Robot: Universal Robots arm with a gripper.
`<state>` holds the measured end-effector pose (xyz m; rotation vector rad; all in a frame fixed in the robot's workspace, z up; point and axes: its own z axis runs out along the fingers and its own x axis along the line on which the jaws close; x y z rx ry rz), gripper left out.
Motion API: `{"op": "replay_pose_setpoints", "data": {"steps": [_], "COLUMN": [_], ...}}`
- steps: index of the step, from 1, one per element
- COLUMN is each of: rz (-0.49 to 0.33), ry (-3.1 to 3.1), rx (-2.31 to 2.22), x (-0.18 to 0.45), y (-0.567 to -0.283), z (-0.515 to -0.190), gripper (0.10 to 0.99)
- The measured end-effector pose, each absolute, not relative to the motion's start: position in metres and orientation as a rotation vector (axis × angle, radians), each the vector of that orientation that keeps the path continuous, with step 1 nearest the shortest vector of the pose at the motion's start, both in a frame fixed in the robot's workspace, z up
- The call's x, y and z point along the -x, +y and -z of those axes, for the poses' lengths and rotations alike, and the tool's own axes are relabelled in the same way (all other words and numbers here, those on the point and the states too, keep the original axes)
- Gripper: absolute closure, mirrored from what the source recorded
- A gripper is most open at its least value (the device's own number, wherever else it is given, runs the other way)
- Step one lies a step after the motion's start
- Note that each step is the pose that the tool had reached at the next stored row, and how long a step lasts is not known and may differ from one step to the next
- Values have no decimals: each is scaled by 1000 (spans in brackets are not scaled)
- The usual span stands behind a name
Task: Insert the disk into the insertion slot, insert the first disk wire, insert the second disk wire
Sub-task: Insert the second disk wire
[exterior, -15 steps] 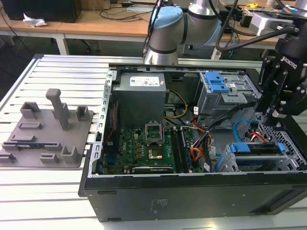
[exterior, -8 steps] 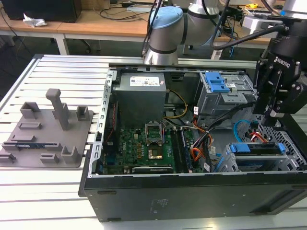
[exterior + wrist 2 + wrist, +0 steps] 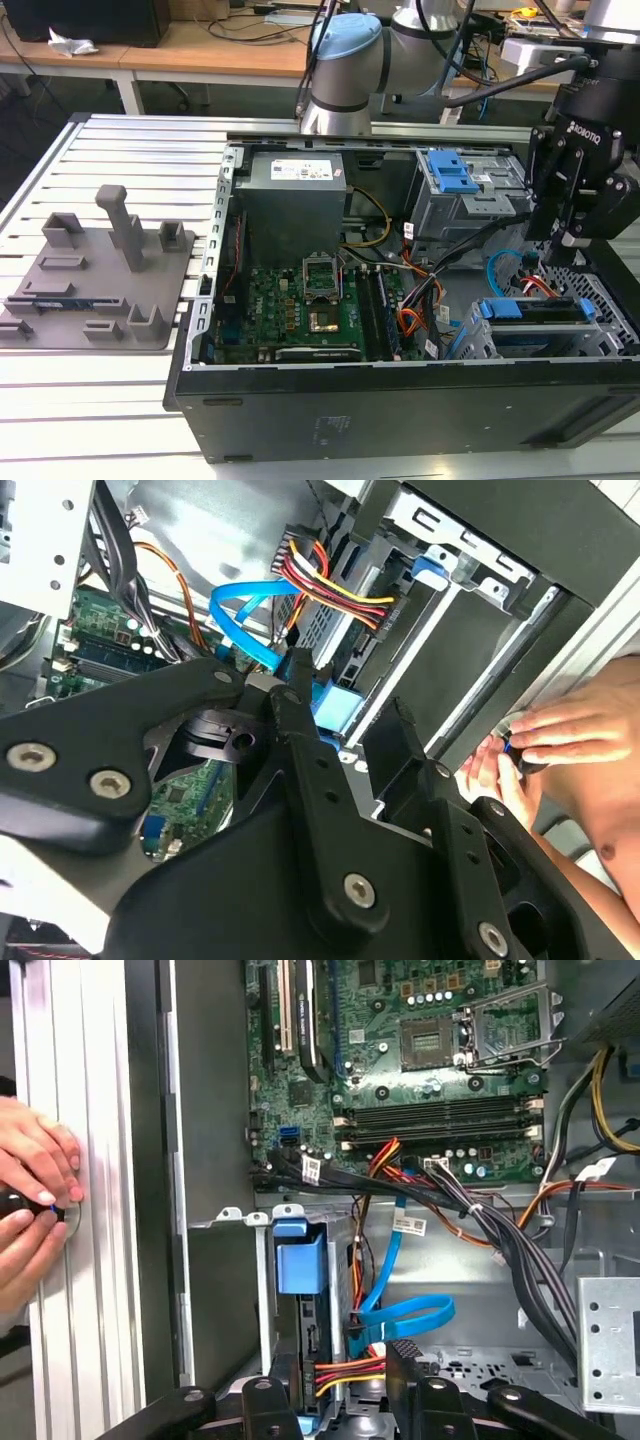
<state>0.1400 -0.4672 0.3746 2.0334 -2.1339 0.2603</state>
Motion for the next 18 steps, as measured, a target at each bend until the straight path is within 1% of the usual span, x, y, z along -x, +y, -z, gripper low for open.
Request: {"op": "replay_pose_setpoints", "data": {"steps": [8,10,12,18], "rz": [-296,-305,-314,-330], "ry": [-2117,-2111,-2104,-2093], "rx": [-2026,-2023,-2020,-2014], "x": [-136,-136,-136,-135], "y": [-465,-465,-464,-454], "z": [-372,-371,-371,-364], "gripper": [604,620,757,757]}}
